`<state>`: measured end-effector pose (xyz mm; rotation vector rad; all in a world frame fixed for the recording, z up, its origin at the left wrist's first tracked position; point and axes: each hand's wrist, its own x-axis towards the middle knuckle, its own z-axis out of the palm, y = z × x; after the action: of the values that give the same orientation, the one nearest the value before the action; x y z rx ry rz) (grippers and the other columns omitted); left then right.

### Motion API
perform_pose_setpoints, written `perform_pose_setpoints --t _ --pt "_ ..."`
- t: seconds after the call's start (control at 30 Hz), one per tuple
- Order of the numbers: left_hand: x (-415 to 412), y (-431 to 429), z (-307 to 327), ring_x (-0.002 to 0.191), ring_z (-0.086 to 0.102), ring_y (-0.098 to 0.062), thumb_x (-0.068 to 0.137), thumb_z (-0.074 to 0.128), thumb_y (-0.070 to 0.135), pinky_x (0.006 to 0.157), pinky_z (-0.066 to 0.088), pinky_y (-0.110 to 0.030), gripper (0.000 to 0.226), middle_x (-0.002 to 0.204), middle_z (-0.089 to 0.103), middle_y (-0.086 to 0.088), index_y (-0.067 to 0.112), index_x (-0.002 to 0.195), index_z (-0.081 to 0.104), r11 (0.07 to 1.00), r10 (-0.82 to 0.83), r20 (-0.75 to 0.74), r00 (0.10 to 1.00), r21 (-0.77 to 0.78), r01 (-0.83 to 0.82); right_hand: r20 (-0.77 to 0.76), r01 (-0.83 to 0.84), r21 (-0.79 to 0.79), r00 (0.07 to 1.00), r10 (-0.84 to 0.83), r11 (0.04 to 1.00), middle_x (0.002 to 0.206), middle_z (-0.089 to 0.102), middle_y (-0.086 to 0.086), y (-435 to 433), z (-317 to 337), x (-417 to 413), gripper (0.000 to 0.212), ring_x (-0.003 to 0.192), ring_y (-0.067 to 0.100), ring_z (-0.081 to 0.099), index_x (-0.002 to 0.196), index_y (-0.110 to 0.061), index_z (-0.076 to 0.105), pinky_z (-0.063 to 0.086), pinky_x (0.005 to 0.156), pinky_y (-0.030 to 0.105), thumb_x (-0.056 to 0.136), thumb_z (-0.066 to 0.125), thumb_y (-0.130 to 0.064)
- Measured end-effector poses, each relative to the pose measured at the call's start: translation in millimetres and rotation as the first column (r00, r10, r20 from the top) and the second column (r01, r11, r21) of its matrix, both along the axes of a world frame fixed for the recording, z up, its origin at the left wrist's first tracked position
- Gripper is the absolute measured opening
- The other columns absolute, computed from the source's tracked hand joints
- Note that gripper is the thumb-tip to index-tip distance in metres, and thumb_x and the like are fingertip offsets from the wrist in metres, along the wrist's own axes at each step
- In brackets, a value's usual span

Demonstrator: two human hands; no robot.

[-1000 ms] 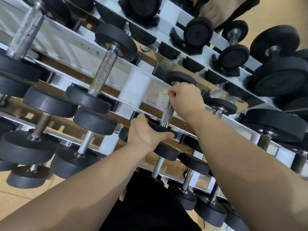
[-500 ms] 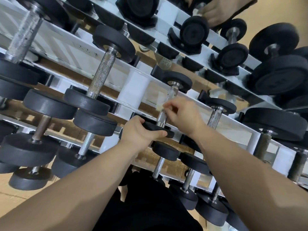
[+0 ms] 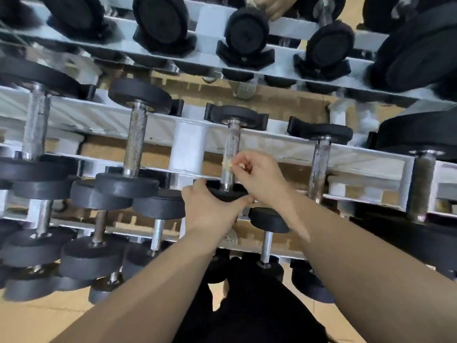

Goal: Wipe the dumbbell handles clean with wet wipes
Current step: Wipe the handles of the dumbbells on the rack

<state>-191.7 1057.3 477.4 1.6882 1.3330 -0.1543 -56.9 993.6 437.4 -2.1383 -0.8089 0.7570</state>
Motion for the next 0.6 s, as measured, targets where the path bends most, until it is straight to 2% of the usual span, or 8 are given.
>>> perform_pose_setpoints --t 0.1,0.17,0.23,0.3,0.37,0.43,0.53,0.6 --pt "4.9 1.5 -2.4 0.118 0.055 -0.020 0.050 0.096 0.055 0.088 0.044 -0.025 0.113 0.133 0.052 -0.005 0.012 0.141 0.046 0.998 0.015 -0.045 0.999 0.062 -0.012 -0.130 0.161 0.052 0.980 -0.153 0.986 0.068 0.060 -0.014 -4.5 -16.9 -8.5 0.015 0.066 0.003 0.054 0.078 -0.026 0.066 0.045 0.067 0.028 0.085 0.073 -0.038" --pt "4.9 7.1 -3.0 0.116 0.059 -0.019 0.049 0.098 0.051 0.092 0.049 -0.028 0.109 0.127 0.060 -0.002 0.015 0.140 0.049 0.997 0.033 -0.038 0.999 0.068 -0.030 -0.169 0.269 0.094 0.953 -0.251 0.959 0.063 0.059 -0.010 5.9 -21.9 -7.8 0.027 0.061 0.005 0.052 0.071 -0.024 0.064 0.045 0.063 0.026 0.083 0.075 -0.046" --pt "0.2 14.3 -2.8 0.112 0.062 -0.019 0.050 0.098 0.049 0.096 0.053 -0.037 0.101 0.120 0.061 0.004 0.025 0.135 0.051 0.999 0.036 -0.054 0.998 0.036 -0.034 -0.193 0.335 0.149 0.933 -0.305 0.930 0.060 0.054 -0.010 18.5 -21.2 -5.7 0.027 0.056 0.003 0.047 0.072 -0.019 0.062 0.040 0.058 0.020 0.086 0.076 -0.038" --pt "-5.9 22.5 0.3 0.102 0.068 -0.019 0.048 0.100 0.045 0.088 0.059 -0.039 0.091 0.112 0.064 0.006 0.035 0.125 0.052 0.997 0.073 -0.033 0.997 -0.030 -0.074 -0.258 0.405 0.183 0.899 -0.354 0.896 0.067 0.057 -0.012 26.7 -19.4 -0.4 0.017 0.061 0.001 0.051 0.079 -0.020 0.063 0.040 0.062 0.015 0.089 0.073 -0.030" --pt "-12.1 31.3 4.4 0.089 0.068 -0.012 0.059 0.099 0.027 0.069 0.060 -0.025 0.078 0.106 0.067 0.001 0.028 0.122 0.054 0.988 0.117 0.009 0.993 -0.103 -0.116 -0.296 0.456 0.206 0.872 -0.389 0.866 0.080 0.062 -0.012 30.4 -18.8 5.2 0.007 0.074 0.000 0.056 0.089 -0.022 0.065 0.042 0.071 0.017 0.091 0.070 -0.026" --pt "-15.7 38.9 9.5 0.081 0.065 -0.008 0.068 0.093 0.011 0.052 0.052 -0.013 0.068 0.107 0.067 -0.003 0.020 0.122 0.054 0.979 0.132 0.035 0.991 -0.161 -0.124 -0.275 0.417 0.222 0.894 -0.354 0.882 0.084 0.063 -0.011 28.6 -17.7 3.3 0.005 0.076 0.003 0.057 0.093 -0.021 0.067 0.043 0.072 0.018 0.091 0.070 -0.025" --pt "-19.4 46.7 9.9 0.086 0.065 -0.014 0.070 0.091 0.007 0.049 0.049 -0.014 0.065 0.113 0.068 -0.007 0.016 0.124 0.055 0.968 0.126 0.053 0.991 -0.225 -0.111 -0.227 0.288 0.244 0.945 -0.234 0.926 0.092 0.062 -0.010 16.6 -19.7 -17.3 0.011 0.081 0.002 0.057 0.097 -0.018 0.067 0.045 0.075 0.017 0.089 0.072 -0.023" --pt "-20.0 49.6 7.6 0.088 0.065 -0.015 0.069 0.090 0.005 0.051 0.050 -0.015 0.065 0.114 0.068 -0.009 0.014 0.123 0.055 0.962 0.127 0.059 0.990 -0.251 -0.108 -0.206 0.252 0.247 0.957 -0.203 0.936 0.091 0.059 -0.012 10.6 -23.9 -29.4 0.011 0.082 0.004 0.056 0.094 -0.018 0.066 0.046 0.075 0.022 0.087 0.074 -0.022"
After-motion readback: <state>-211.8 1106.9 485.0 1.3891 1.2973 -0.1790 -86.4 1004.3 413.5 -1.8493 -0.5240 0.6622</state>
